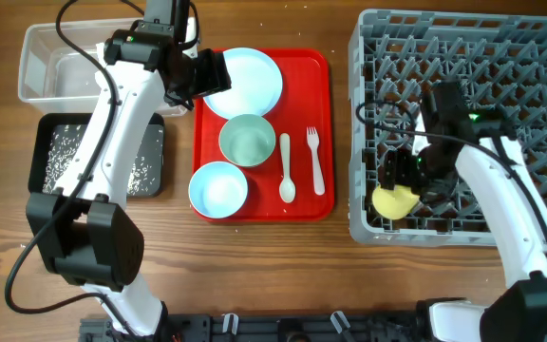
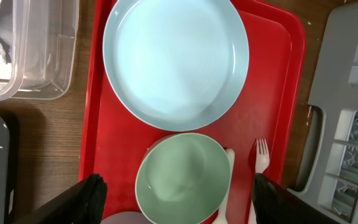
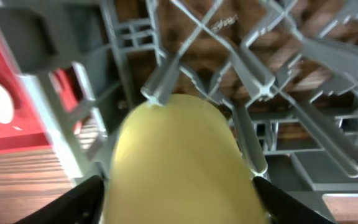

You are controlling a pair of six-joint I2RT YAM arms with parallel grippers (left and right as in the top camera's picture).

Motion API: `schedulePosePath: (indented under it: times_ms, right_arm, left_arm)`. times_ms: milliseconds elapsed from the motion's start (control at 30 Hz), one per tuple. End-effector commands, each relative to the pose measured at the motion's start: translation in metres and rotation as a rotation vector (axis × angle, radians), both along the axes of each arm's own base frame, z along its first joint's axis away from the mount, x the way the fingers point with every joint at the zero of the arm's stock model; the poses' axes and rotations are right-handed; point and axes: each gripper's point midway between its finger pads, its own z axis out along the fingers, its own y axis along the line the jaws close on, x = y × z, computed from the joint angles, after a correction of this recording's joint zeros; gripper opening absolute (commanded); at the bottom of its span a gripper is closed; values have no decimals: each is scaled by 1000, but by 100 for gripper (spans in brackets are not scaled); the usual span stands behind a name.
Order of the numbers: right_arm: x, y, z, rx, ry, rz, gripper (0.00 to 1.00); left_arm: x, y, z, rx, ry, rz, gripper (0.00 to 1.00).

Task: Sort waste into correct bins and load items into the dishwasher rack
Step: 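Lower the yellow cup into the dish rack with the right gripper, then reach the right gripper to the green bowl and grasp its rim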

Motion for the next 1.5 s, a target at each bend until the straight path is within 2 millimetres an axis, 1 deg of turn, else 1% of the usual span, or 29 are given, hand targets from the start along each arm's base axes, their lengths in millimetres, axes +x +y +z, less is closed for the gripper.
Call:
schedulePosePath:
  times_ms: [0,133,200,267,300,367,400,467,533,567,633,667,700,767,800,833,867,900,967,1033,1067,1133,1167,1233,1267,1333,1367,1467]
  right_arm:
    - [6,1,9,3,-18,19,81]
    - [9,6,10,32,-28,23,82]
    - [13,9,16,46,-46,32,82]
    - [28,20,37,108,-126,88,82]
    - [40,26,53,138,-189,116,80]
    - [64,35,92,177,-318,138,80]
    - [77,41,115,205,-399,165,80]
    - [95,57,151,262,-530,213,80]
    - [109,76,171,306,-627,254,80]
    - [114,85,175,325,-651,247,79]
    - [119,112,177,361,-672,276,79]
    - [121,128,175,380,-669,295,78]
    - [121,145,172,394,-664,321,77]
    - [124,166,163,381,-657,324,77]
    - [125,181,155,370,-651,335,77]
    - [126,195,141,343,-631,335,76]
    - [128,200,133,324,-617,325,75]
    - [131,206,117,288,-591,305,74]
    - [135,217,93,265,-552,320,72]
    - [136,227,62,247,-487,333,67]
    - [137,231,46,236,-455,335,64]
    - [140,233,10,213,-383,318,60]
    - [140,233,-6,202,-346,300,56]
    - [139,233,-32,181,-291,289,50]
    - [138,233,-48,168,-260,289,46]
    - [137,235,-64,168,-228,294,35]
    - [137,238,-68,186,-219,296,30]
    - [141,243,-73,204,-230,298,26]
  left_arm:
    - [3,0,0,12,-10,-9,76]
    - [3,0,0,12,-9,-9,76]
    - [2,0,-1,13,-6,-9,76]
    - [3,0,0,9,-5,-2,77]
    - [4,0,0,8,-10,-2,77]
    - [5,0,1,5,-14,1,77]
    - [5,0,1,1,-10,14,77]
    - [4,-1,1,-9,-8,16,77]
    - [5,0,2,-12,-9,18,77]
    - [5,3,3,-12,-10,24,76]
    - [5,9,7,-13,-16,38,75]
    - [5,15,10,-14,-23,49,75]
    - [4,25,17,-8,-34,64,76]
    - [3,42,25,6,-47,103,77]
    - [1,57,33,7,-60,136,79]
    - [-1,78,42,6,-76,186,81]
    - [-3,90,47,6,-80,212,83]
    - [-7,106,51,8,-79,248,85]
    - [-13,123,51,11,-63,290,89]
    - [-19,137,47,13,-34,324,96]
    - [-22,141,46,14,-19,335,100]
    - [-27,144,44,14,1,345,100]
    - [-28,144,43,15,6,346,100]
    - [-28,144,43,14,5,345,100]
    - [-28,144,43,15,5,346,100]
    - [-28,144,43,14,5,345,100]
    - [-28,144,43,15,5,346,100]
    - [-28,144,43,15,5,346,100]
